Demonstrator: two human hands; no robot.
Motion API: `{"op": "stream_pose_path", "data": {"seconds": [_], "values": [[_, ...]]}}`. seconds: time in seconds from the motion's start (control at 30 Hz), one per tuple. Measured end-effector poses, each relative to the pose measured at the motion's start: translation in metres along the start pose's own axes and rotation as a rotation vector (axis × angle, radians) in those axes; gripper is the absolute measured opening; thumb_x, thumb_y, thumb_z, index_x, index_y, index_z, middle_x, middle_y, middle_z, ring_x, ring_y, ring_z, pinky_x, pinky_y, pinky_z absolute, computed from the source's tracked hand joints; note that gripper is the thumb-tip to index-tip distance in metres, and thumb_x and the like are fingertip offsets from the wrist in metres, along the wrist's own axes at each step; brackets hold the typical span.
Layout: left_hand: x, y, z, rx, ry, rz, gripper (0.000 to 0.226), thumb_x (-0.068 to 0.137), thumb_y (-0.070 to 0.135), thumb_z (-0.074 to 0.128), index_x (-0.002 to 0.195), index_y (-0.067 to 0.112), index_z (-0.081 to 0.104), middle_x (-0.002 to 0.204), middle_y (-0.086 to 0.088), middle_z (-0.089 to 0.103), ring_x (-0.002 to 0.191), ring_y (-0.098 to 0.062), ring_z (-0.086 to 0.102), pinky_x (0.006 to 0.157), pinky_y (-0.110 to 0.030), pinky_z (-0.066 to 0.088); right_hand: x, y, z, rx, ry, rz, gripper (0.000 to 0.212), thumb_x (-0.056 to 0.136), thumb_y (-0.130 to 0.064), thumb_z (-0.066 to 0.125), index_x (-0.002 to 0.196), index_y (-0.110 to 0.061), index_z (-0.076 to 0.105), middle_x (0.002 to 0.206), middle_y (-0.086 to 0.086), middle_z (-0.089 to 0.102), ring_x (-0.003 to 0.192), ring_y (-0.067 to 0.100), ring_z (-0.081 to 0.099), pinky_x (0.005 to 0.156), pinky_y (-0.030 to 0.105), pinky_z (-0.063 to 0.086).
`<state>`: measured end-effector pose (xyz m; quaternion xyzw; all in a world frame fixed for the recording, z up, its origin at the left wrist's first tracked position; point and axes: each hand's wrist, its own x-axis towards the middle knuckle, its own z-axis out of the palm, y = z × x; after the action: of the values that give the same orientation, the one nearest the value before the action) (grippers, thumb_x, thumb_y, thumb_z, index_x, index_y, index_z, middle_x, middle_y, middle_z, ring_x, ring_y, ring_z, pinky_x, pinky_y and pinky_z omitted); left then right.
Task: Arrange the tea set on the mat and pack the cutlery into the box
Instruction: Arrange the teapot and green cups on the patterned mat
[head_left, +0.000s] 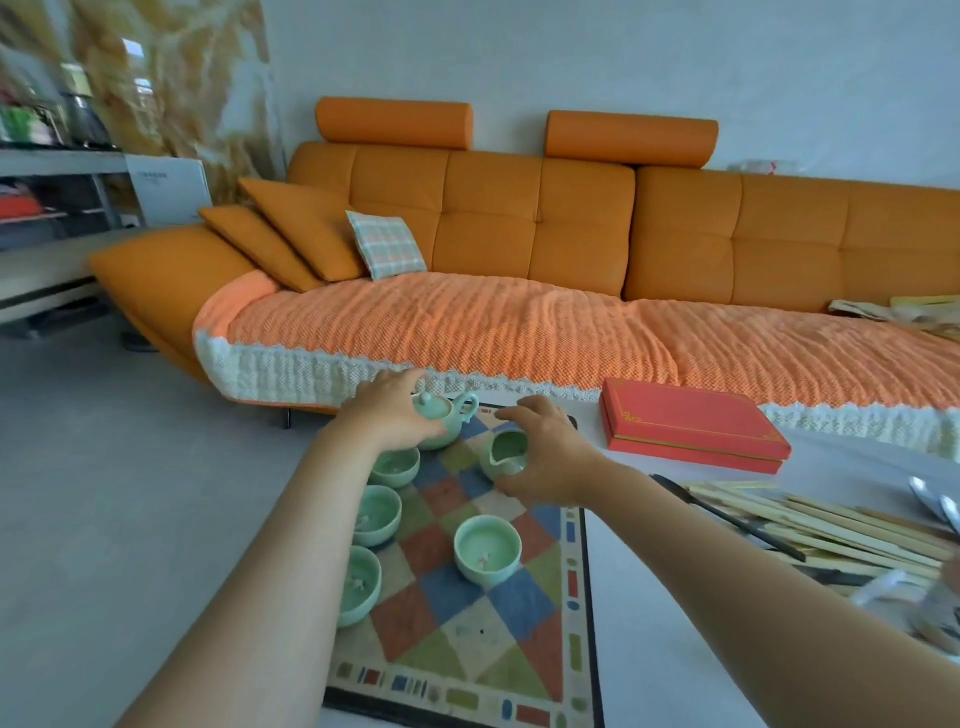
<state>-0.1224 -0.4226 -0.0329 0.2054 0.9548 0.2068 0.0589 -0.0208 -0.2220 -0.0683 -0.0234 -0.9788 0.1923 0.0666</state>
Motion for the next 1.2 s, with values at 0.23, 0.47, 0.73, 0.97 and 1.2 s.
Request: {"op": "stream_pose_path", "data": {"seconds": [0.23, 0.47, 0.73, 0.97, 1.2], "values": [[0.031, -0.003, 0.007, 0.072, -0.063, -0.017, 0.045, 0.079, 0.034, 0.074, 0.116, 0.017, 0.055, 0.116, -0.006, 0.058, 0.095, -0.024, 0.06, 0.07, -0.035, 0.048, 0.019, 0.004, 0.003, 0.082, 0.058, -0.005, 0.088, 0.068, -0.042, 0.081, 0.144, -0.034, 0.037, 0.131, -0.007, 0.036, 0.104, 0.012, 0.048, 0.08, 0.025, 0.04], [0.04, -0.01, 0.013, 0.049, 0.08, -0.05, 0.042, 0.078, 0.046, 0.075, 0.1, 0.014, 0.06, 0.092, -0.003, 0.061, 0.084, -0.025, 0.061, 0.071, -0.037, 0.051, 0.035, 0.001, 0.012, 0.136, 0.079, -0.002, 0.093, 0.073, -0.038, 0.08, 0.15, -0.031, 0.028, 0.143, -0.005, 0.033, 0.115, 0.015, 0.047, 0.083, 0.026, 0.037], [0.041, -0.007, 0.015, 0.084, 0.086, -0.086, 0.045, 0.081, 0.045, 0.072, 0.103, 0.009, 0.059, 0.096, -0.005, 0.056, 0.083, -0.026, 0.059, 0.065, -0.034, 0.048, 0.047, 0.004, 0.017, 0.191, 0.091, 0.106, 0.09, 0.071, -0.04, 0.081, 0.147, -0.031, 0.033, 0.132, -0.003, 0.039, 0.112, 0.016, 0.048, 0.081, 0.029, 0.041], [0.034, 0.001, 0.007, 0.171, 0.105, -0.079, 0.067, 0.088, 0.055, 0.056, 0.142, 0.016, 0.043, 0.145, -0.01, 0.041, 0.133, -0.034, 0.033, 0.099, -0.045, 0.038, 0.045, 0.004, 0.017, 0.195, 0.058, 0.113, 0.1, 0.069, -0.04, 0.083, 0.15, -0.033, 0.025, 0.142, 0.001, 0.033, 0.124, 0.022, 0.044, 0.088, 0.032, 0.043], [-0.006, 0.074, 0.009, -0.178, 0.246, 0.211, 0.03, 0.092, 0.044, 0.056, 0.116, 0.026, 0.058, 0.119, 0.002, 0.053, 0.119, -0.022, 0.044, 0.096, -0.044, 0.045, -0.019, 0.013, -0.022, 0.176, 0.096, 0.075, 0.069, 0.083, -0.034, 0.068, 0.145, -0.027, 0.038, 0.134, -0.001, 0.041, 0.108, 0.016, 0.053, 0.09, 0.034, 0.049]]}}
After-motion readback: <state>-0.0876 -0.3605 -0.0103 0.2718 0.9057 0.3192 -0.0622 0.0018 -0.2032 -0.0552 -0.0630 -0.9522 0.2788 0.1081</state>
